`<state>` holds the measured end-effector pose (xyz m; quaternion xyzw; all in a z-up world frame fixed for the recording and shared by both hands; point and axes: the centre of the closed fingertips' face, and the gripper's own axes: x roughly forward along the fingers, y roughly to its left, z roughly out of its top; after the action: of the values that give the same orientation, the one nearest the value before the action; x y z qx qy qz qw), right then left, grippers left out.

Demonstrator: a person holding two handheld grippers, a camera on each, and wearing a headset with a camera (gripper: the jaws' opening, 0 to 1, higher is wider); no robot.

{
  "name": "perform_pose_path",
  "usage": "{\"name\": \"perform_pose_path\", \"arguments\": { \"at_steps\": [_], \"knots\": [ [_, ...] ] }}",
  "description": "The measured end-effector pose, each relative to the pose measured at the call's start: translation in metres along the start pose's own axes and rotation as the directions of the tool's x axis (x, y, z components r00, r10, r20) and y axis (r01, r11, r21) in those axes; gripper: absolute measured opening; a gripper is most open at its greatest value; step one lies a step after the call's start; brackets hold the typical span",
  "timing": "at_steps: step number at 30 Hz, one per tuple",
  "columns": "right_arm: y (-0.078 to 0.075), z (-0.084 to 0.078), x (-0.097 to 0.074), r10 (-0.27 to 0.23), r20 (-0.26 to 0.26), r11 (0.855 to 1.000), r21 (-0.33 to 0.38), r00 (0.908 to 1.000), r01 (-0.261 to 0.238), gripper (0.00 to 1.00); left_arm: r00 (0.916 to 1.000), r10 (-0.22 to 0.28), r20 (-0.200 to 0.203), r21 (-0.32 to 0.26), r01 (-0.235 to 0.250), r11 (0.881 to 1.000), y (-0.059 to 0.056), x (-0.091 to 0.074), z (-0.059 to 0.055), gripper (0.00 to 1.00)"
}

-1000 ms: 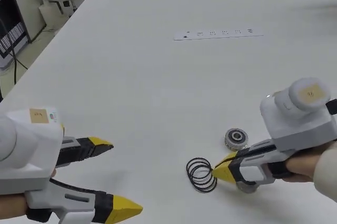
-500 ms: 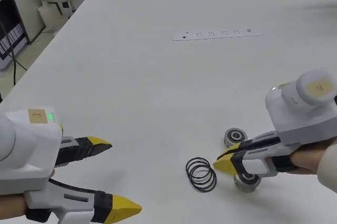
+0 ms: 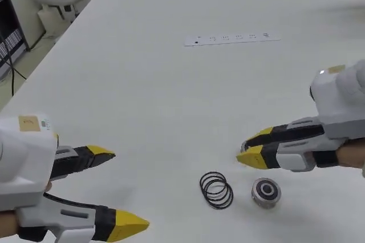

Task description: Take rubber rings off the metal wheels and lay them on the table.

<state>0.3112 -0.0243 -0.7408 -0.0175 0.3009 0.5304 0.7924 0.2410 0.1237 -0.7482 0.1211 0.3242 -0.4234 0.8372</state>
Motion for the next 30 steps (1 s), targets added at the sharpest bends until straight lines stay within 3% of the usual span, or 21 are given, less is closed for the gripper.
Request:
{"name": "perform_pose_path", "arguments": {
  "at_steps": [3, 14, 20, 30],
  "knots": [
    [-0.004, 0.011, -0.01, -0.023, 0.034, 1.0, -0.01, 0.9992, 0.023, 0.27, 0.9999, 0.007, 0.013, 0.007, -0.007, 1.0, 0.001, -0.001, 0.004, 0.82],
    [-0.012, 0.03, -0.039, -0.107, 0.075, 0.989, -0.093, 0.9915, 0.113, 0.43, 0.999, 0.042, 0.013, 0.008, -0.042, 0.999, 0.008, -0.006, 0.003, 0.86],
    [-0.017, 0.027, -0.052, -0.154, 0.055, 0.976, -0.149, 0.9865, 0.161, 0.5, 0.9975, 0.071, 0.001, 0.001, -0.071, 0.997, 0.012, -0.008, -0.003, 0.88],
    [-0.025, 0.013, -0.066, -0.224, 0.029, 0.957, -0.181, 0.9742, 0.225, 0.68, 0.992, 0.125, 0.021, 0.007, -0.125, 0.992, 0.019, -0.006, -0.003, 0.93]
  ]
}}
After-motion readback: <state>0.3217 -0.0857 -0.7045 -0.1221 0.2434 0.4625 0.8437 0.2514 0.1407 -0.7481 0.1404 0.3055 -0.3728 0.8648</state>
